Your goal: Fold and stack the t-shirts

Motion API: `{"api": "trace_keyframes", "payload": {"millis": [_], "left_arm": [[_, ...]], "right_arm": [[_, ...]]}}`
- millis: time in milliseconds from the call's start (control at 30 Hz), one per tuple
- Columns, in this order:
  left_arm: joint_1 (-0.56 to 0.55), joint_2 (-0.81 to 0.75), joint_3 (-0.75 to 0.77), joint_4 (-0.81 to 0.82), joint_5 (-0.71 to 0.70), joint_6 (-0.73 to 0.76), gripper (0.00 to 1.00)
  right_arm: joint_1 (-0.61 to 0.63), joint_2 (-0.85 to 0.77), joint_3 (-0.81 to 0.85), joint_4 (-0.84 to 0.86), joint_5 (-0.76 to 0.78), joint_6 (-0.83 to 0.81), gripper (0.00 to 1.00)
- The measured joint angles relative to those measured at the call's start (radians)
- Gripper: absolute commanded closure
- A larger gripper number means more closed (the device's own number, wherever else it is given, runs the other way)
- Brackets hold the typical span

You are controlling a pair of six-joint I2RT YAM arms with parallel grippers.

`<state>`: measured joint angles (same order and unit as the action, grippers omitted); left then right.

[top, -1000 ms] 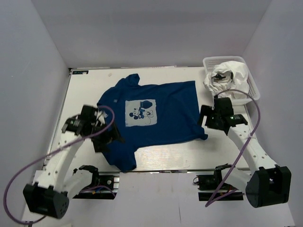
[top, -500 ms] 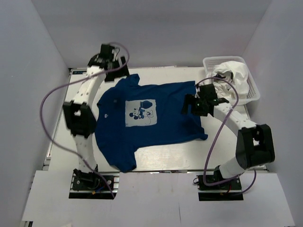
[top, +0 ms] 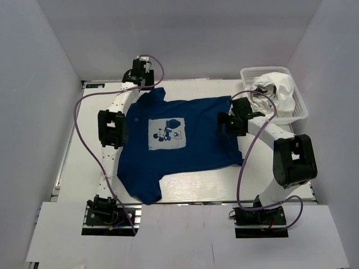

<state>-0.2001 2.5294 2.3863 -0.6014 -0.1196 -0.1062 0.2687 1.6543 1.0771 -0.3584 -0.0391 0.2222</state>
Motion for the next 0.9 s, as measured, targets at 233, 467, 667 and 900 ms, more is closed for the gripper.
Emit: {"api": "trace_keyframes", "payload": {"millis": [233, 467, 667, 900], "left_arm": [[0.000, 0.056, 0.017, 0.081, -0.021, 0.025, 0.26], [0.000, 0.066, -0.035, 0.140, 0.114, 0.023, 0.26], [-0.002, 0.074, -0.101, 0.159, 0.150, 0.011, 0.30], [-0.002, 0.081, -0.101, 0.181, 0.112, -0.021, 1.00]], "right_arm": [[0.000, 0.002, 0.005, -0.030, 0.014, -0.026, 0.10], [0.000, 0.036, 0.051, -0.061, 0.022, -0.043, 0.10], [0.000, 0.050, 0.057, -0.074, 0.053, -0.048, 0.10], [0.000, 0.050, 0.060, -0.089, 0.063, -0.050, 0.10]]}}
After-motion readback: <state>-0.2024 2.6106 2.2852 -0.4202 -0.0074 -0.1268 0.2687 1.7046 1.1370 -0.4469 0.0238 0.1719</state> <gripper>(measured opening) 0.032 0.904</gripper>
